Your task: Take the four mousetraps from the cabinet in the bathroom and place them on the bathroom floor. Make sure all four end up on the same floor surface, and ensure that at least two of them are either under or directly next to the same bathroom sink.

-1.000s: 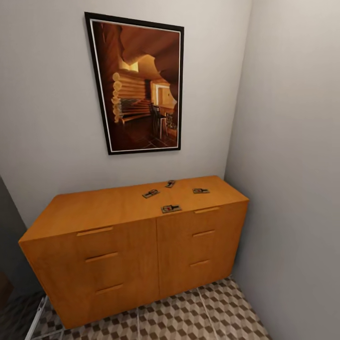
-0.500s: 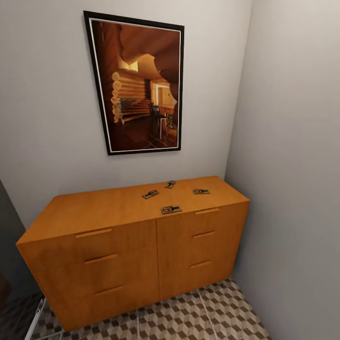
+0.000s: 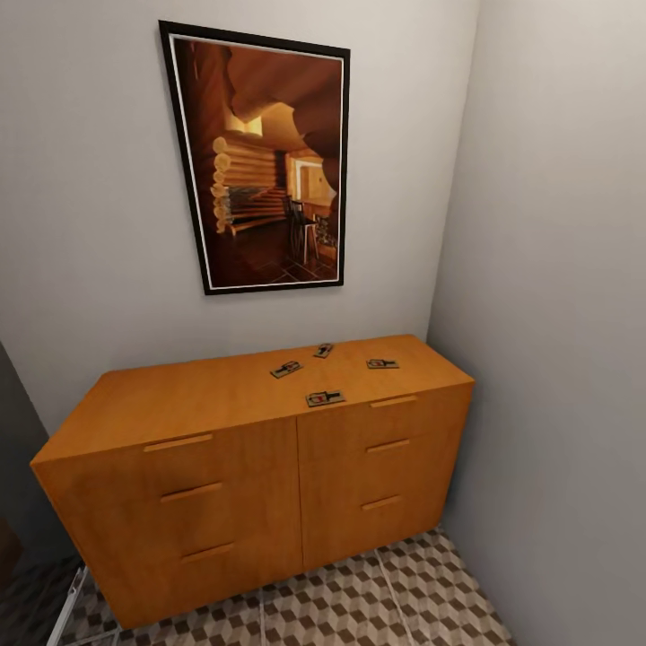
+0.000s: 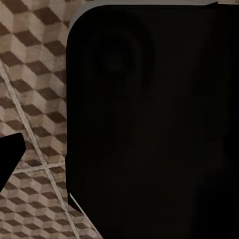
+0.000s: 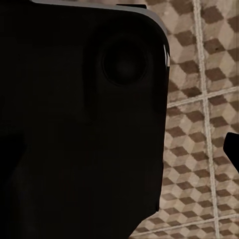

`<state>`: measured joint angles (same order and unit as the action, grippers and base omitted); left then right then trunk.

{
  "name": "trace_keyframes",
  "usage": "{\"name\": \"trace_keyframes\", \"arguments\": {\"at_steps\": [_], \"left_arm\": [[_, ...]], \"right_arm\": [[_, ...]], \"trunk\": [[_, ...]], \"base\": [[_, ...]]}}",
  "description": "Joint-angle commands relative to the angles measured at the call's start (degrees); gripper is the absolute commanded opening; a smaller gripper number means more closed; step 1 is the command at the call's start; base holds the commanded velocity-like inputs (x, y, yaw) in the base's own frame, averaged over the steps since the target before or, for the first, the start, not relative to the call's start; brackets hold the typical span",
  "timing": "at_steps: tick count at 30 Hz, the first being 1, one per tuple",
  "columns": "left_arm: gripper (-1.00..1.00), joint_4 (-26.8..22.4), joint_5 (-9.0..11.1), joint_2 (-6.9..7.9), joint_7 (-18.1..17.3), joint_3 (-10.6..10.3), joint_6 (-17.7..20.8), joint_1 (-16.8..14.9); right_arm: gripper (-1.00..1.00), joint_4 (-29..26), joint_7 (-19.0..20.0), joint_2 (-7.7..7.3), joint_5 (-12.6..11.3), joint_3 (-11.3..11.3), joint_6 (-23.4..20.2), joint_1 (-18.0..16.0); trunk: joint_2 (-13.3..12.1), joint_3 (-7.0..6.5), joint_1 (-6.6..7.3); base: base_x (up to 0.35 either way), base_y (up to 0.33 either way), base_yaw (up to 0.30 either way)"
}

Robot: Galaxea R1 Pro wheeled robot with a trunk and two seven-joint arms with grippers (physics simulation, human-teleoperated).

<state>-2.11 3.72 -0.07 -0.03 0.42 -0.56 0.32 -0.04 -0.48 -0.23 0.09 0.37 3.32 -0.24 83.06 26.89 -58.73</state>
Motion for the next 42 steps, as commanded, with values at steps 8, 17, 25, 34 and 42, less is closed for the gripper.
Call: {"name": "trace_keyframes", "arguments": {"at_steps": [8,17,25,34,42], "left_arm": [[1.00,-0.1,0.5,-0.22,0.0,0.2,-0.1,0.0],[1.00,-0.5,0.5,-0.11,-0.4,0.0,0.0,0.0],[1.00,-2.9,0.5,0.08,-0.4,-0.1,0.2,0.0],[1.00,-10.5,0.4,-0.26,0.3,-0.1,2.2,0.0],[1.00,-20.9,0.3,-0.31,0.5,-0.2,4.2,0.0]], "right_arm": [[1.00,0.0,0.0,-0.35,0.0,-0.1,0.2,0.0],[1.00,0.0,0.1,-0.51,0.2,-0.1,0.0,0.0],[1.00,-0.9,0.4,-0.61,0.2,-0.1,-0.3,0.0],[1.00,-10.8,0.2,-0.72,0.0,-0.2,-3.1,0.0],[1.00,-23.3,-0.2,-0.96,0.0,-0.5,-11.4,0.0]], "trunk": [[0.0,0.04,0.00],[0.0,0.04,0.00],[0.0,0.04,0.00],[0.0,0.04,0.00],[0.0,0.04,0.00]], "base": [[0.000,0.000,0.000],[0.000,0.000,0.000],[0.000,0.000,0.000],[0.000,0.000,0.000],[0.000,0.000,0.000]]}}
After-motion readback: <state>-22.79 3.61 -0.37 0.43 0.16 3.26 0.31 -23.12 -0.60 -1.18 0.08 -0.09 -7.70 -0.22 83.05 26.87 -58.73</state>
